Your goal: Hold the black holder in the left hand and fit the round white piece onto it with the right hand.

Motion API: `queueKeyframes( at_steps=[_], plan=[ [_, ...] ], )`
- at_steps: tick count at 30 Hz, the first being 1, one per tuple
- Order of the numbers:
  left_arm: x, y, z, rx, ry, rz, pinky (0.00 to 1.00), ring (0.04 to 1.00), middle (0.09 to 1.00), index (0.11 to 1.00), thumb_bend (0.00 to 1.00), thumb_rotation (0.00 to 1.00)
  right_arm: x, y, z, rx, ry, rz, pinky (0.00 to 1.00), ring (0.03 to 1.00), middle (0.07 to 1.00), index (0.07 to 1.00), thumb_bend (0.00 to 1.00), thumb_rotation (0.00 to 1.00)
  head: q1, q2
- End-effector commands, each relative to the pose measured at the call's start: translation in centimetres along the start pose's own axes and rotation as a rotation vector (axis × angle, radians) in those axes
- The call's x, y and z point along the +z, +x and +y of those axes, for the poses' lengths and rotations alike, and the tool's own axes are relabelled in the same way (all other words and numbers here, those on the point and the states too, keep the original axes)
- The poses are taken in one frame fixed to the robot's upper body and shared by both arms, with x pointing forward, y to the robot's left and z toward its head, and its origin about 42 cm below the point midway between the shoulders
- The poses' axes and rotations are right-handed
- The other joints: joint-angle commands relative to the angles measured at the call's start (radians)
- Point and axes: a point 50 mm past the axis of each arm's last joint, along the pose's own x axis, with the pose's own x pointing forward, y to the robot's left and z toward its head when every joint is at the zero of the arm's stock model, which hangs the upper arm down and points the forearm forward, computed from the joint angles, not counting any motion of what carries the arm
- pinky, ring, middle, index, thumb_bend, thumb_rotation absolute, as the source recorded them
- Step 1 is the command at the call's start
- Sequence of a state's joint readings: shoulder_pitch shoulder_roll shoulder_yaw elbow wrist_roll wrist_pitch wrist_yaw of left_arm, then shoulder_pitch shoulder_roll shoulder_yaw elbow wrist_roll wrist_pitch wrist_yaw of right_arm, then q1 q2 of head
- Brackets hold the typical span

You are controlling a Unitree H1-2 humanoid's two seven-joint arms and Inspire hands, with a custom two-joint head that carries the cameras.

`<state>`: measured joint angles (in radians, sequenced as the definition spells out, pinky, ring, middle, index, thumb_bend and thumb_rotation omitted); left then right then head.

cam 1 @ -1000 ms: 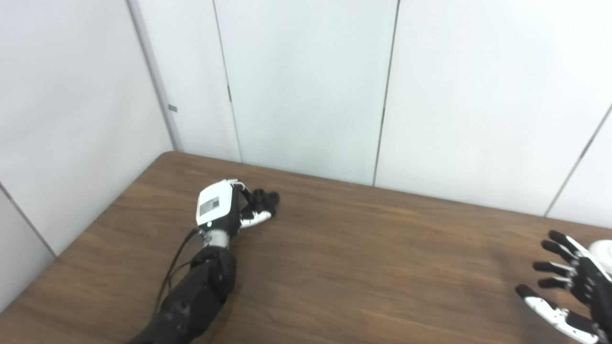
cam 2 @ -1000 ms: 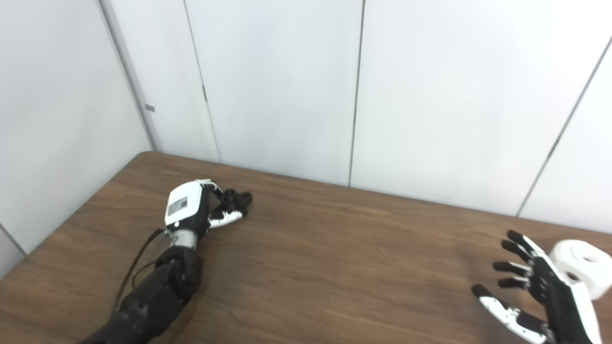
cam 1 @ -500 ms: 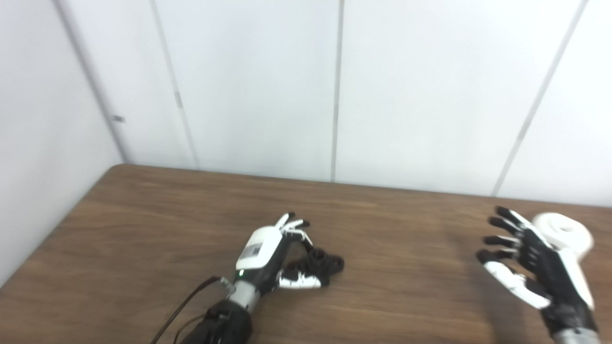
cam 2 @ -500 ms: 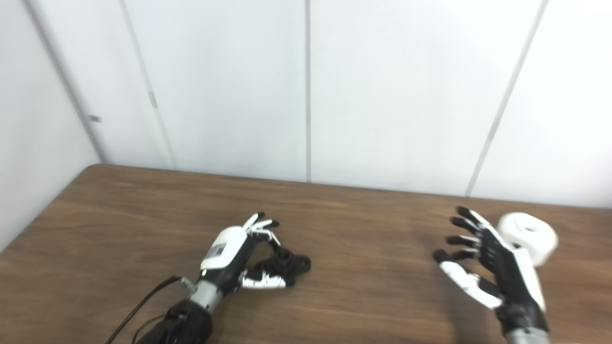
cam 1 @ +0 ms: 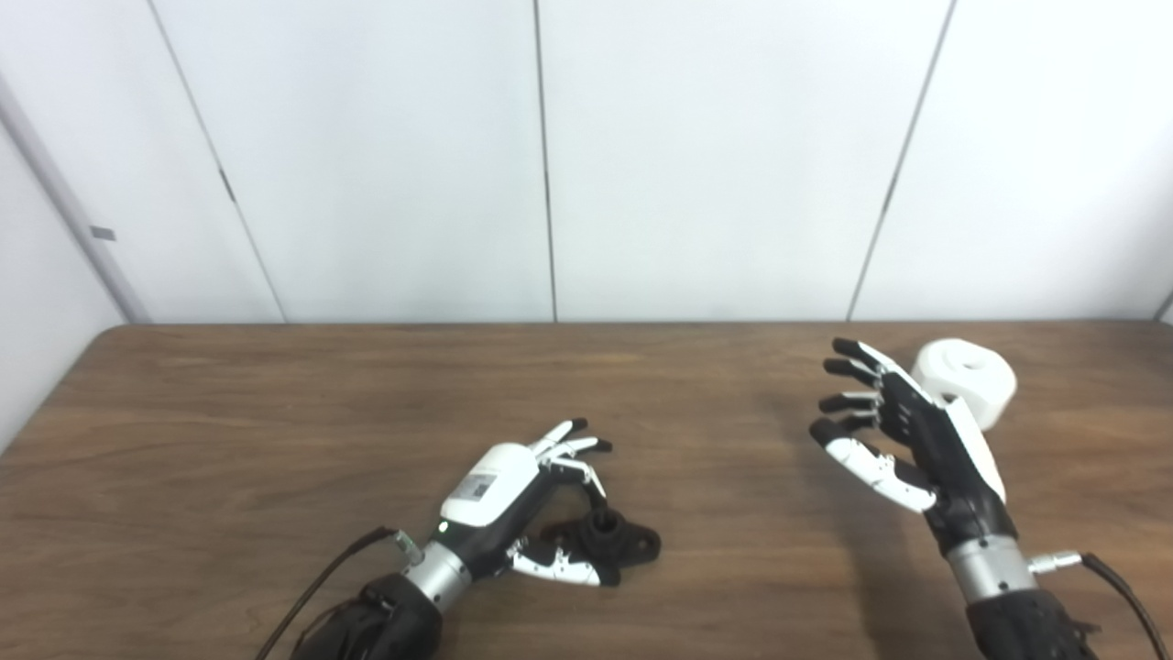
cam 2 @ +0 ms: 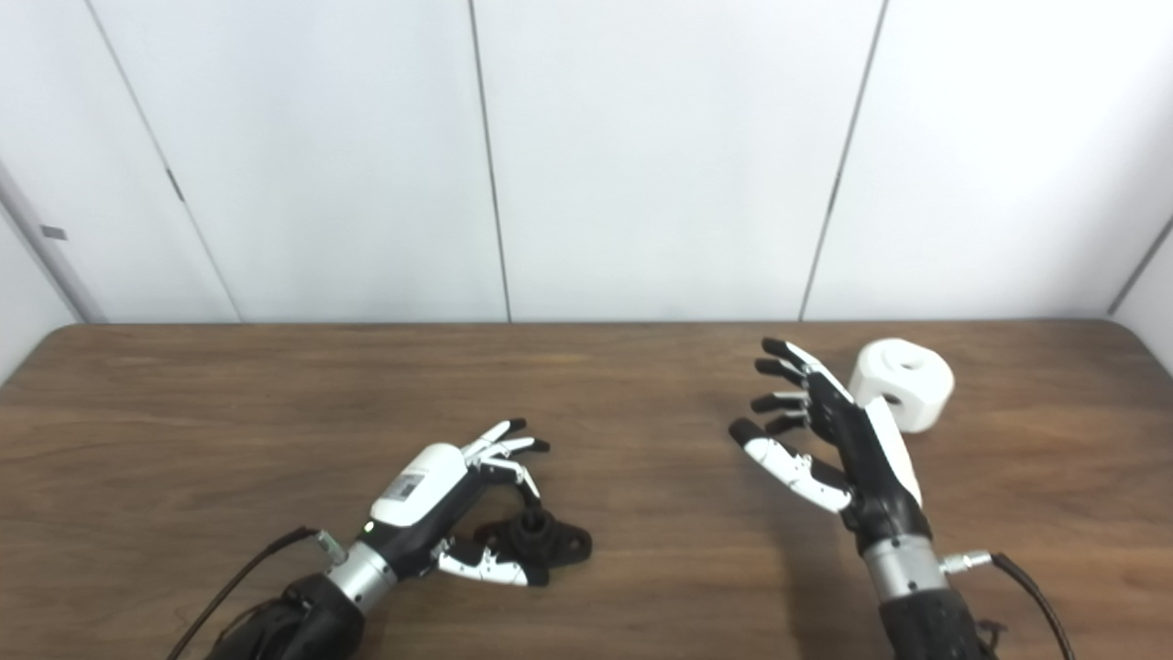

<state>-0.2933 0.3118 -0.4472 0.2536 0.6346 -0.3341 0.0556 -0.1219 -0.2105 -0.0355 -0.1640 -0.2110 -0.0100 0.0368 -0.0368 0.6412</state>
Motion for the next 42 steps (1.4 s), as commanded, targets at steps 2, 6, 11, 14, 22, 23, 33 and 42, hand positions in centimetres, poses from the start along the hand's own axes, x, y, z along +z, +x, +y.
queueKeyframes(
  at_steps=[2,6,11,14,22,23,33,42],
  plan=[
    [-0.6,-1.3,-4.4,-0.155,-0.016,0.055,0.90,0.987,0.883,0.480,0.52,0.06,2.0,0.9,-0.7,-0.036,-0.008,-0.106,0.57,0.687,0.820,0.851,0.53,0.57,-0.016,0.001],
    [-0.9,-1.4,-5.2,-0.212,-0.021,0.064,0.91,0.983,0.872,0.479,0.52,0.06,2.4,0.9,-1.2,-0.041,-0.017,-0.117,0.56,0.679,0.813,0.842,0.54,0.56,-0.050,0.004],
    [-1.6,-1.9,-5.6,-0.230,-0.009,0.074,0.91,0.979,0.873,0.479,0.52,0.06,3.7,1.5,-2.9,-0.030,-0.055,-0.138,0.52,0.647,0.780,0.836,0.57,0.52,-0.158,-0.033],
    [-2.2,-2.3,-5.6,-0.226,-0.010,0.064,0.88,0.964,0.867,0.480,0.52,0.06,4.8,1.9,-3.8,-0.036,-0.135,-0.177,0.51,0.630,0.745,0.839,0.56,0.44,-0.221,-0.058],
    [-3.6,-4.1,-5.4,-0.224,-0.043,0.060,0.87,0.947,0.857,0.481,0.52,0.05,6.8,3.9,-8.4,-0.259,-0.464,-0.239,0.62,0.755,0.799,0.813,0.65,0.37,-0.404,-0.167],
    [-3.7,-4.2,-5.3,-0.228,-0.047,0.061,0.89,0.951,0.860,0.482,0.52,0.05,6.6,4.3,-9.5,-0.294,-0.499,-0.227,0.67,0.789,0.824,0.824,0.66,0.39,-0.417,-0.173],
    [-4.8,-5.2,-4.9,-0.240,-0.046,0.079,0.92,0.958,0.868,0.482,0.52,0.05,4.6,7.5,-16.7,-0.359,-0.638,-0.065,0.77,0.897,0.930,0.851,0.77,0.45,-0.455,-0.192],
    [-4.7,-5.6,-4.8,-0.242,-0.047,0.073,0.92,0.958,0.869,0.482,0.52,0.05,1.4,9.0,-18.5,-0.228,-0.571,0.160,0.76,0.895,0.952,0.894,0.88,0.52,-0.452,-0.187]
  ],
)
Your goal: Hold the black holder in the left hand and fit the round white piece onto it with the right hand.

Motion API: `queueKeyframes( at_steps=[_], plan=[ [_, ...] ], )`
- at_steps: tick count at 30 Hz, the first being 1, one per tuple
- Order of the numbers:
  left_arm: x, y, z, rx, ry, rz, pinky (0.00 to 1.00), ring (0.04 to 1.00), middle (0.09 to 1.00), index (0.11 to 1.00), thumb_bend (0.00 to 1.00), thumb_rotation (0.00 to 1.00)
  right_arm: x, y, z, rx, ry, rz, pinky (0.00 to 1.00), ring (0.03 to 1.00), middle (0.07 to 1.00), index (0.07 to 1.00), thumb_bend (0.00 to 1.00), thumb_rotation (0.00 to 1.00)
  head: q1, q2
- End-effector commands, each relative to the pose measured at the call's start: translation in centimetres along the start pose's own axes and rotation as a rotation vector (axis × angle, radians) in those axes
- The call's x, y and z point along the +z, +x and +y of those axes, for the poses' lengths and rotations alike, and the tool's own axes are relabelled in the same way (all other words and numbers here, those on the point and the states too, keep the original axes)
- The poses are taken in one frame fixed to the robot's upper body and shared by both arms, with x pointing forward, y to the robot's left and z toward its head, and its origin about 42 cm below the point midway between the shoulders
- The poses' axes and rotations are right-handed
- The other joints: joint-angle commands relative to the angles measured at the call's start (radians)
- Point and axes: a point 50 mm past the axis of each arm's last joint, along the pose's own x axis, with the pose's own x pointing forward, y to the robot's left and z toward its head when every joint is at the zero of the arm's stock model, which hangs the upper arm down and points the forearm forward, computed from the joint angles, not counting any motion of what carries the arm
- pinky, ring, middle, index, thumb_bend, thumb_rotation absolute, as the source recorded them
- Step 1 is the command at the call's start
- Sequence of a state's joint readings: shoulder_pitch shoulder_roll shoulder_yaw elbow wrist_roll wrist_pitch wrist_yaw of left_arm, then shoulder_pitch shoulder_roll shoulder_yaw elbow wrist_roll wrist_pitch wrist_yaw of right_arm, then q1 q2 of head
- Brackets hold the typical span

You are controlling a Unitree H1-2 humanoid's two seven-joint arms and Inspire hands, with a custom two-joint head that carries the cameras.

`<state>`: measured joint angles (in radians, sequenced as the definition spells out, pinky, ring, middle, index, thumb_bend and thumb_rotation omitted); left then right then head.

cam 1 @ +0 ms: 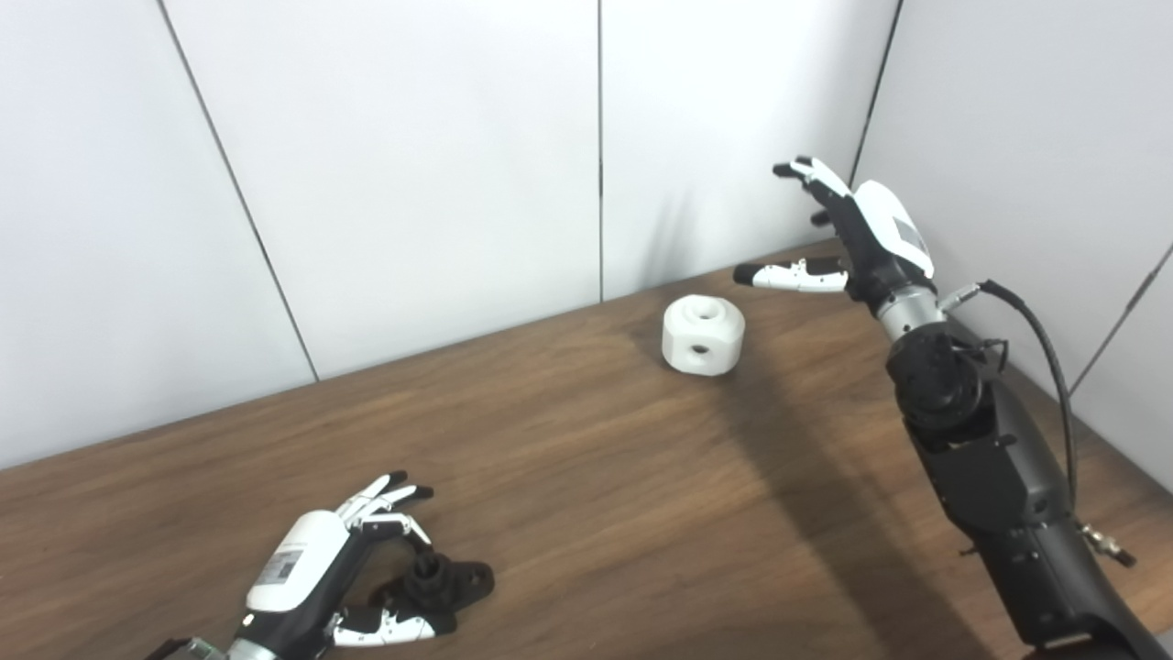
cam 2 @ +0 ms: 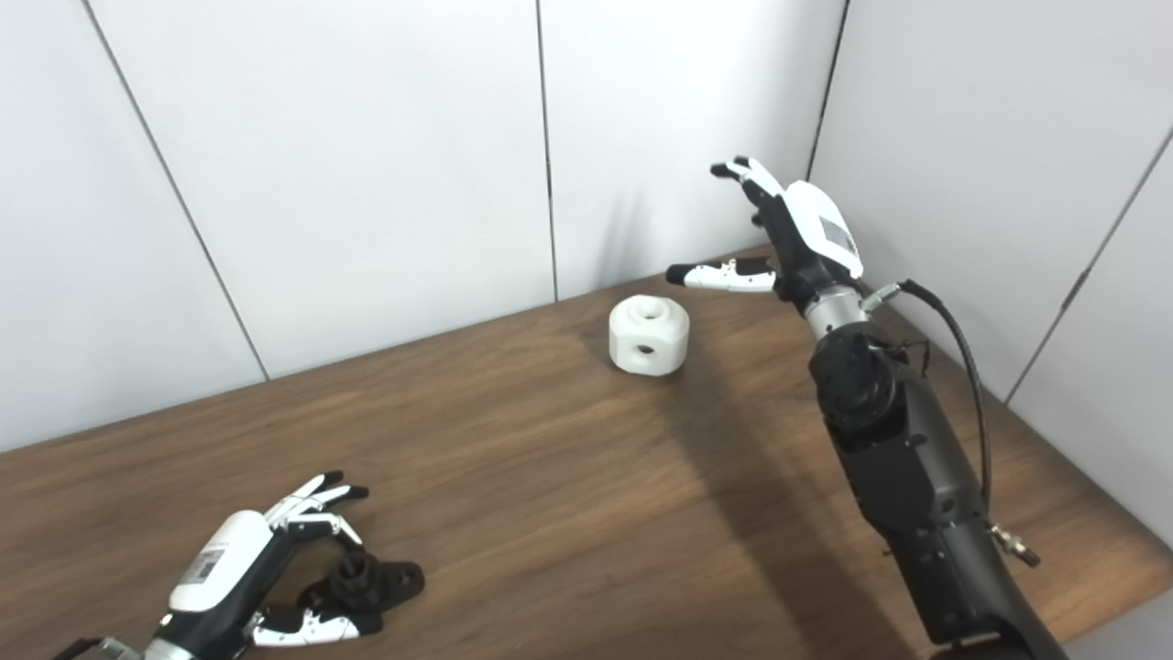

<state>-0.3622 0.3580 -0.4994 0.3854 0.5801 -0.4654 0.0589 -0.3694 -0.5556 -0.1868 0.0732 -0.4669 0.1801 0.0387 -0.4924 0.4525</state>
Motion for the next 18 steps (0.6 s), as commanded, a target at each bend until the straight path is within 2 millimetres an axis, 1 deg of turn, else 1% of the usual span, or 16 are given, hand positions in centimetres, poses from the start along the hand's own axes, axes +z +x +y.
queueKeyframes(
  at_steps=[1,2,3,5,8,10,12,15,17,18],
  plan=[
    [-2.2,-5.8,-5.5,-0.170,-0.053,0.138,0.92,0.960,0.871,0.482,0.52,0.05,1.2,1.9,-2.2,0.014,-0.009,-0.036,0.75,0.902,0.961,0.918,0.94,0.55,0.004,0.002],
    [-2.1,-5.8,-5.5,-0.171,-0.053,0.137,0.92,0.960,0.872,0.482,0.52,0.05,1.1,2.0,-2.1,0.038,-0.008,-0.027,0.76,0.918,0.973,0.944,0.98,0.58,0.006,0.003],
    [-2.1,-5.8,-5.5,-0.172,-0.053,0.136,0.92,0.961,0.873,0.482,0.52,0.05,1.0,2.1,-1.9,0.067,-0.007,-0.017,0.77,0.927,0.979,0.957,0.99,0.59,0.006,0.003],
    [-2.0,-5.9,-5.4,-0.166,-0.056,0.135,0.91,0.957,0.870,0.482,0.52,0.05,0.8,2.4,-1.5,0.122,-0.008,0.002,0.79,0.946,0.993,0.982,1.00,0.59,0.007,0.007],
    [-1.8,-6.0,-5.3,-0.161,-0.058,0.133,0.91,0.950,0.866,0.482,0.52,0.05,0.4,2.8,-0.6,0.192,-0.008,0.015,0.81,0.957,1.000,0.996,1.00,0.59,0.008,0.009],
    [-1.8,-6.0,-5.3,-0.161,-0.058,0.132,0.90,0.949,0.867,0.482,0.52,0.05,0.1,3.0,-0.1,0.232,-0.001,0.030,0.85,0.978,1.000,1.000,1.00,0.57,0.009,0.011],
    [-1.7,-6.0,-5.2,-0.161,-0.060,0.132,0.89,0.945,0.864,0.482,0.52,0.05,-0.3,3.1,0.5,0.266,-0.002,0.042,0.86,0.977,1.000,1.000,1.00,0.57,0.010,0.013],
    [-1.5,-6.0,-5.1,-0.163,-0.059,0.131,0.88,0.939,0.861,0.482,0.52,0.05,-0.9,3.2,1.3,0.300,-0.012,0.062,0.83,0.961,1.000,0.991,1.00,0.58,0.013,0.017],
    [-1.3,-6.0,-4.9,-0.164,-0.057,0.130,0.88,0.938,0.861,0.482,0.52,0.05,-1.3,3.1,2.1,0.316,-0.019,0.074,0.84,0.960,0.999,0.986,1.00,0.57,0.015,0.018],
    [-1.3,-5.9,-4.9,-0.164,-0.057,0.130,0.88,0.938,0.861,0.482,0.52,0.05,-1.4,3.1,2.5,0.322,-0.024,0.080,0.85,0.969,0.999,0.982,1.00,0.55,0.016,0.019]
  ],
)
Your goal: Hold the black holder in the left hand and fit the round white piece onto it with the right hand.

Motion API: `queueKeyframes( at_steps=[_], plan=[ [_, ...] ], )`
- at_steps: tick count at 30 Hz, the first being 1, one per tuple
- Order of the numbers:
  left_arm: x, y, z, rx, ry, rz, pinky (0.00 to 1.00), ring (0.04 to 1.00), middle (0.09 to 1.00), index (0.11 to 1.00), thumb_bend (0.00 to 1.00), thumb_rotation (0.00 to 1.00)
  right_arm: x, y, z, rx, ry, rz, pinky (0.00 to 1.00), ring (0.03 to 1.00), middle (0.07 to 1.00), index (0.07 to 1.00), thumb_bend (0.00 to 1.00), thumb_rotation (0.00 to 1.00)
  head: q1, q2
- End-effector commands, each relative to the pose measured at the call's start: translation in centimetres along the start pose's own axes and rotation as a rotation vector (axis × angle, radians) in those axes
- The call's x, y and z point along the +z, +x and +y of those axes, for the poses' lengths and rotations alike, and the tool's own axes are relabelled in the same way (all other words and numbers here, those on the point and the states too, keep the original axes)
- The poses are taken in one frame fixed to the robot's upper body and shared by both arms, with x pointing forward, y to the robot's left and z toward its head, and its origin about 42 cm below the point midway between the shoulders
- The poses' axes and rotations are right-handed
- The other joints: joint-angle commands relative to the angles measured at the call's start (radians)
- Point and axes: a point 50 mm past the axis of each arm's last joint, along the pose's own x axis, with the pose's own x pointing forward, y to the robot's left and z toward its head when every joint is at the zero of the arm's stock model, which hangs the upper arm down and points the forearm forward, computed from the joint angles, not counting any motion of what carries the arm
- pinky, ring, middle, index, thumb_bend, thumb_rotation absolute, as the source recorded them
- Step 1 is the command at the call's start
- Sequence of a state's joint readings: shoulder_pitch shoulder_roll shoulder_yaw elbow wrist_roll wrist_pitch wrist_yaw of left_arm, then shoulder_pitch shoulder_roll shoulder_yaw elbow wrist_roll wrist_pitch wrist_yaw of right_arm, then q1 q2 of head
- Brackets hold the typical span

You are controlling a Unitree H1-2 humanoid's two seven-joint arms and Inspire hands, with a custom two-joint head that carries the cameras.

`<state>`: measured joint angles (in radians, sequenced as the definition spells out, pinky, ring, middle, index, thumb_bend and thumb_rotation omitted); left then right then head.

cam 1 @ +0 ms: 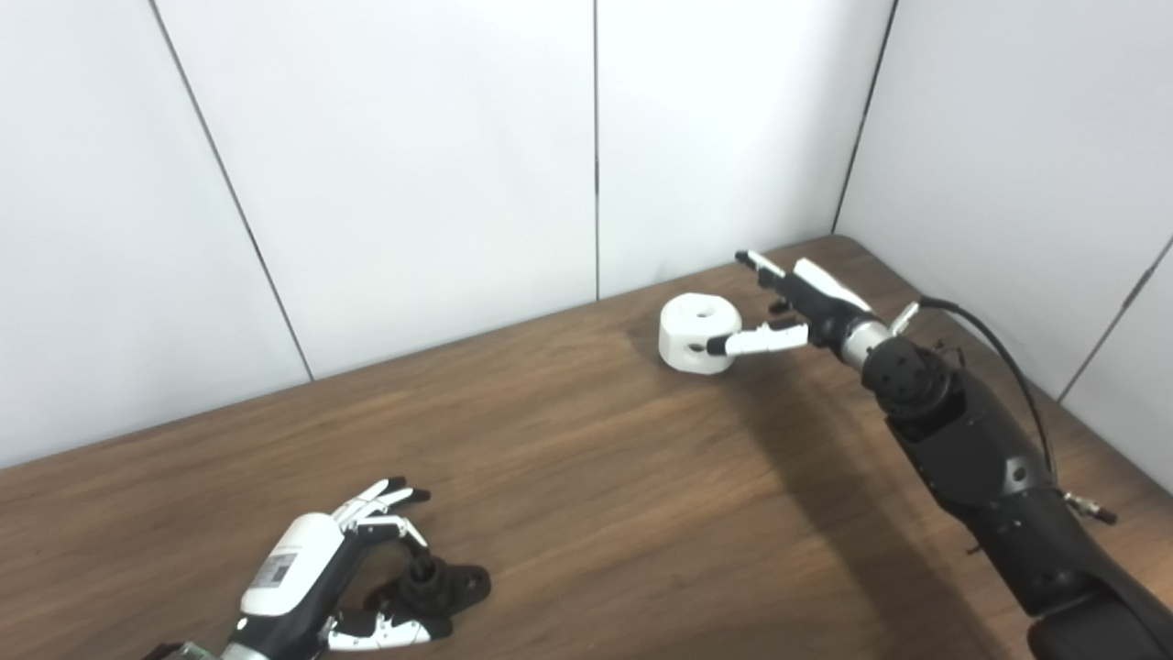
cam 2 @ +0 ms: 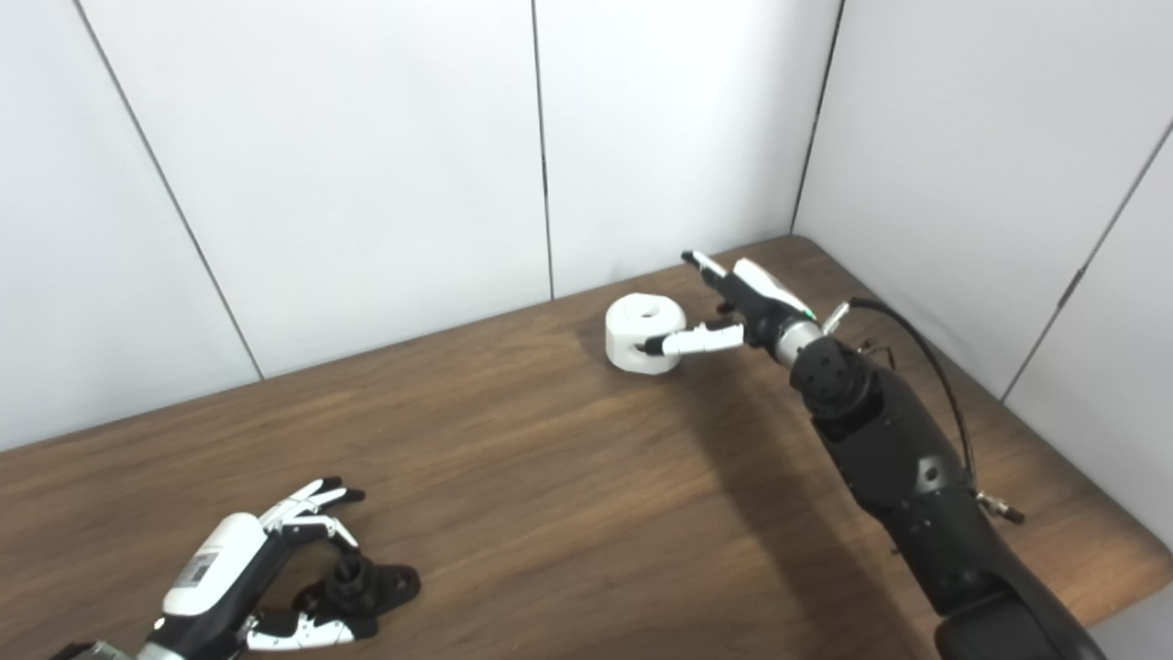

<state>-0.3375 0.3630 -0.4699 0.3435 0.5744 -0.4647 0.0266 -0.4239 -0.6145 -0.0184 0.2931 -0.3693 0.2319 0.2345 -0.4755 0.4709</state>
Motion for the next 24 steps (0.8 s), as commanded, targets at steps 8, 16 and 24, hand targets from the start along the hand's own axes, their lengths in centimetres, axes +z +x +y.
queueKeyframes(
  at_steps=[8,16,24],
  plan=[
    [-1.1,-5.1,-4.8,-0.174,-0.060,0.138,0.87,0.925,0.859,0.482,0.52,0.05,1.3,1.5,0.1,-0.085,-0.056,-0.017,0.80,0.929,0.955,0.932,1.00,0.55,0.001,0.005],
    [-0.7,-5.0,-4.7,-0.170,-0.065,0.140,0.85,0.918,0.854,0.482,0.52,0.05,1.6,2.3,2.0,-0.102,-0.085,-0.001,0.77,0.922,0.951,0.909,1.00,0.54,0.012,0.011],
    [-0.7,-5.1,-5.0,-0.168,-0.056,0.134,0.83,0.913,0.849,0.482,0.52,0.05,2.3,3.1,3.3,-0.140,-0.115,-0.010,0.70,0.867,0.936,0.867,1.00,0.51,0.026,0.021]
  ],
)
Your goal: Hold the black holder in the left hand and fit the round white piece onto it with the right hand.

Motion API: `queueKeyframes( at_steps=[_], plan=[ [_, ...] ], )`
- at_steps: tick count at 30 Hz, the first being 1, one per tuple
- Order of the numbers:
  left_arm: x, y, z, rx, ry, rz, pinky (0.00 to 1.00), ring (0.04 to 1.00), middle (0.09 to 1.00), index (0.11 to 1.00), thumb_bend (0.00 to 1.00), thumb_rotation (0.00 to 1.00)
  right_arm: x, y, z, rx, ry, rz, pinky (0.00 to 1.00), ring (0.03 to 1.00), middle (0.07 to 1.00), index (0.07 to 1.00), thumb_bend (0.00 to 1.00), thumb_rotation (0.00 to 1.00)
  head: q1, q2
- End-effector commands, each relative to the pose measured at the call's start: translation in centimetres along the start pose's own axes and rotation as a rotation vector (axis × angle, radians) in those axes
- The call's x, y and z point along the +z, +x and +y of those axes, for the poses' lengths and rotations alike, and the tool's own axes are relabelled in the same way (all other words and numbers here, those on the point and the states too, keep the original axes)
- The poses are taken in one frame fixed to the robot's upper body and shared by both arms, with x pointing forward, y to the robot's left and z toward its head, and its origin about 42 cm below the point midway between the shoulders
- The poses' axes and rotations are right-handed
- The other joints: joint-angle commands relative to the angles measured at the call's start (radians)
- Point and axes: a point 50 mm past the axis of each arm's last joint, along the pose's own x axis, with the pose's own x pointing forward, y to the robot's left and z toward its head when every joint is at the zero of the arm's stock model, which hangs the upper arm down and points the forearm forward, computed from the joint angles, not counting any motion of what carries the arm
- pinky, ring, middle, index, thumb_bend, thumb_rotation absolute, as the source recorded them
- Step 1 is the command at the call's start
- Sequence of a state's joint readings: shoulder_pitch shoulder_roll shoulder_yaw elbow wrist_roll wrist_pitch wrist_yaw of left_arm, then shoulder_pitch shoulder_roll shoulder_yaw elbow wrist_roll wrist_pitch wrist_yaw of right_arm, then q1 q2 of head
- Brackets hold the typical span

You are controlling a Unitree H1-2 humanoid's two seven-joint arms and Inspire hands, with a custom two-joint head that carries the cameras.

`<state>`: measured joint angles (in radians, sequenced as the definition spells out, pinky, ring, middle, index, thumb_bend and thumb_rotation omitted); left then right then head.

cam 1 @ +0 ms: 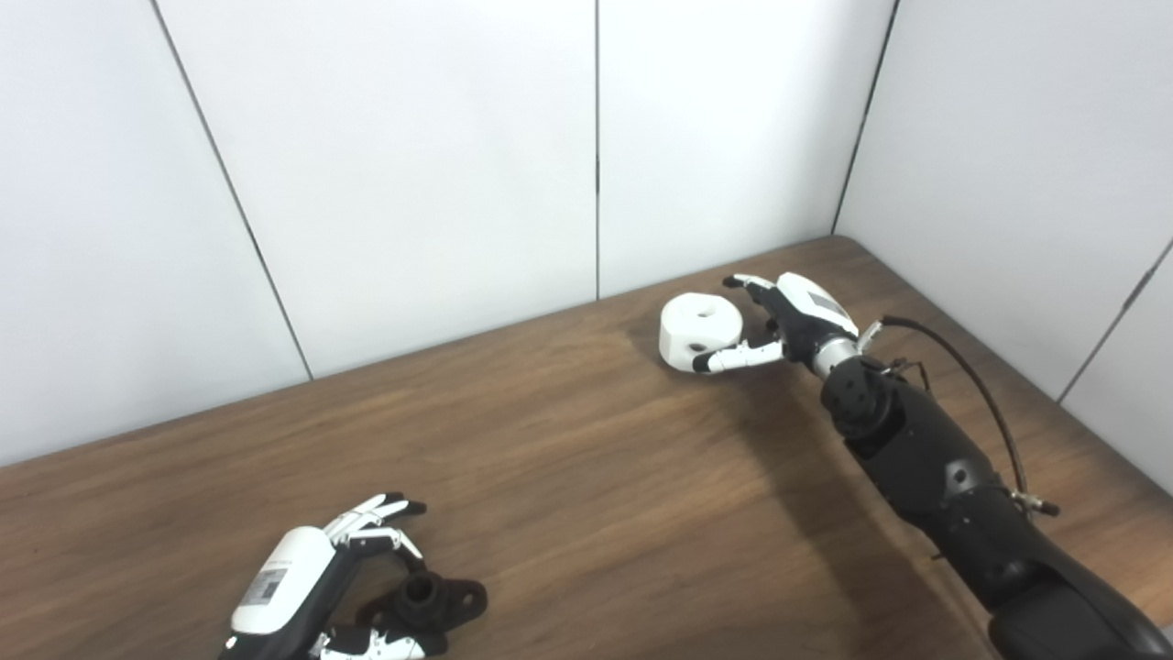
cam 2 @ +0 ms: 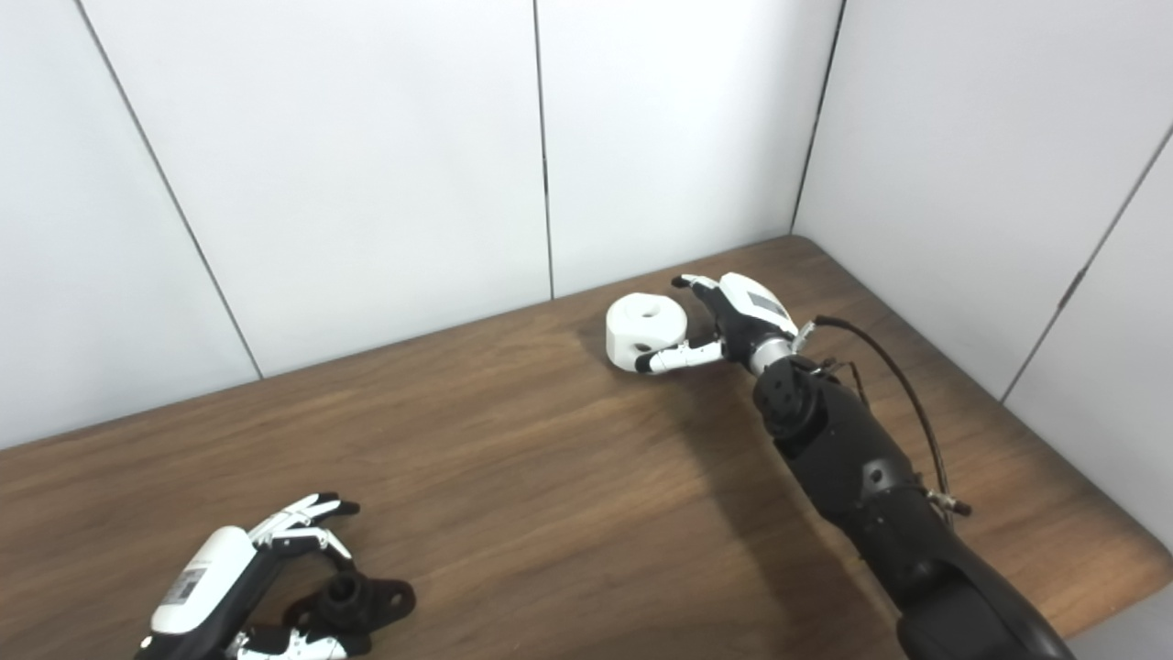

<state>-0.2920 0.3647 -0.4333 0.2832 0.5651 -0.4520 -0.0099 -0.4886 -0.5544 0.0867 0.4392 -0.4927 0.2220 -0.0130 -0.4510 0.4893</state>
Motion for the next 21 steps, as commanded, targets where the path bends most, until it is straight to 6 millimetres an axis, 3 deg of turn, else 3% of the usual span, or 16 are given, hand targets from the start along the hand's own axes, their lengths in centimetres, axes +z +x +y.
queueKeyframes(
  at_steps=[1,21],
  plan=[
    [-1.3,-4.0,-4.9,-0.175,-0.034,0.125,0.83,0.913,0.849,0.482,0.52,0.05,1.6,0.7,0.1,0.003,0.006,-0.046,0.70,0.864,0.933,0.863,1.00,0.51,0.002,0.003],
    [-1.3,-4.1,-5.0,-0.159,-0.041,0.125,0.86,0.921,0.853,0.482,0.52,0.05,3.4,1.2,1.1,0.058,-0.006,-0.072,0.71,0.875,0.922,0.807,1.00,0.45,0.018,0.024]
  ],
)
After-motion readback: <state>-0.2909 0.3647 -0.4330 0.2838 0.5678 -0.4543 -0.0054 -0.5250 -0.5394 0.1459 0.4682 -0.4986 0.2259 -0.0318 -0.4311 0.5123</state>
